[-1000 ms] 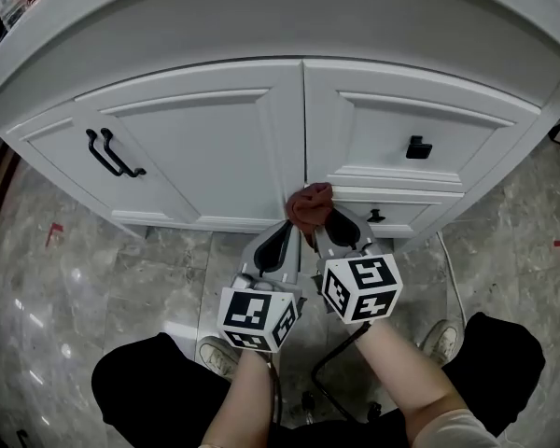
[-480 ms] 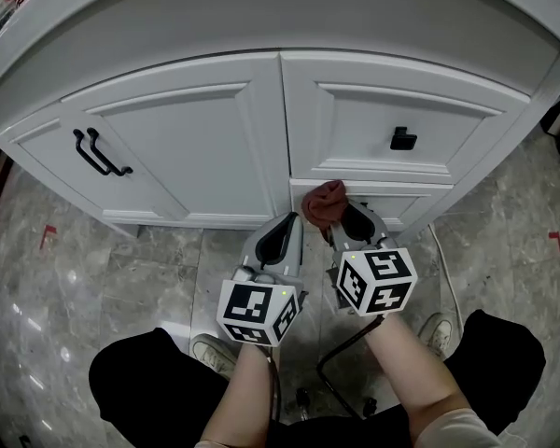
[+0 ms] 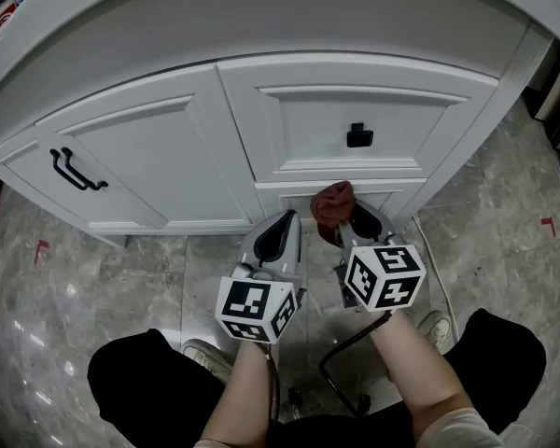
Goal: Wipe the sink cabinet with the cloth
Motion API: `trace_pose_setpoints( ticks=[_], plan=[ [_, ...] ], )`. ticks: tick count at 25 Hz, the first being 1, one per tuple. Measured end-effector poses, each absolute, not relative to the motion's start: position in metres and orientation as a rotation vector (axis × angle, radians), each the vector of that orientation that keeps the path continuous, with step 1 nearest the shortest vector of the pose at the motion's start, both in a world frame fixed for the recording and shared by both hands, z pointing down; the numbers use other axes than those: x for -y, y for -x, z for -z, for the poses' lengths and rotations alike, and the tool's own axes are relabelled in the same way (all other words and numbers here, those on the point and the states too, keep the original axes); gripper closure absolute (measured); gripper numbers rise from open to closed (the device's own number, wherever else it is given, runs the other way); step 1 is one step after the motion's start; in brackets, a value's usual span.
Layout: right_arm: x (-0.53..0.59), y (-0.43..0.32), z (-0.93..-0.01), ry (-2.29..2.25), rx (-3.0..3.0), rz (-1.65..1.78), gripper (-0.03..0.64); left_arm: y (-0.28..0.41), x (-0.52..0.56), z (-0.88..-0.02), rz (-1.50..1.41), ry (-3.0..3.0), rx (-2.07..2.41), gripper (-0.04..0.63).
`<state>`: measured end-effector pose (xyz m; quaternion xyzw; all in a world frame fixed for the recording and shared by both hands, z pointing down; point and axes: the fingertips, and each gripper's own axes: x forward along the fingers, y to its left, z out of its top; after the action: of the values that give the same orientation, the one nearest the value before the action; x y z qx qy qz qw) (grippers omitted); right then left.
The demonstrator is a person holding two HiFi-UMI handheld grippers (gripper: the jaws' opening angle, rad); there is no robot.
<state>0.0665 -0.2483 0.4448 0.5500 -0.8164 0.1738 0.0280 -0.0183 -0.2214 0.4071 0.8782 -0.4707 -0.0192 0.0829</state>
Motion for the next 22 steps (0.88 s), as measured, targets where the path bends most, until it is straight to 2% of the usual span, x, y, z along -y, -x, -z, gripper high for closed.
trace_pose_setpoints(
  ticks=[14,18,22],
  plan=[
    [0.239,-0.172,-0.433,-1.925,2.382,-0.578,0.531,-0.040,0.220,-0.410,0.062,-2.646,1.323,0.595],
    [0.234,-0.209,-0.427,-2.018,2.313,-0.499,0.529,-0.051,0.216,-0.412,0.053,-2.653,1.308,0.595],
    [0.232,-0.219,-0.431,-2.066,2.282,-0.525,0.531,-0.054,0.211,-0.421,0.006,-2.658,1.298,0.595]
  ],
)
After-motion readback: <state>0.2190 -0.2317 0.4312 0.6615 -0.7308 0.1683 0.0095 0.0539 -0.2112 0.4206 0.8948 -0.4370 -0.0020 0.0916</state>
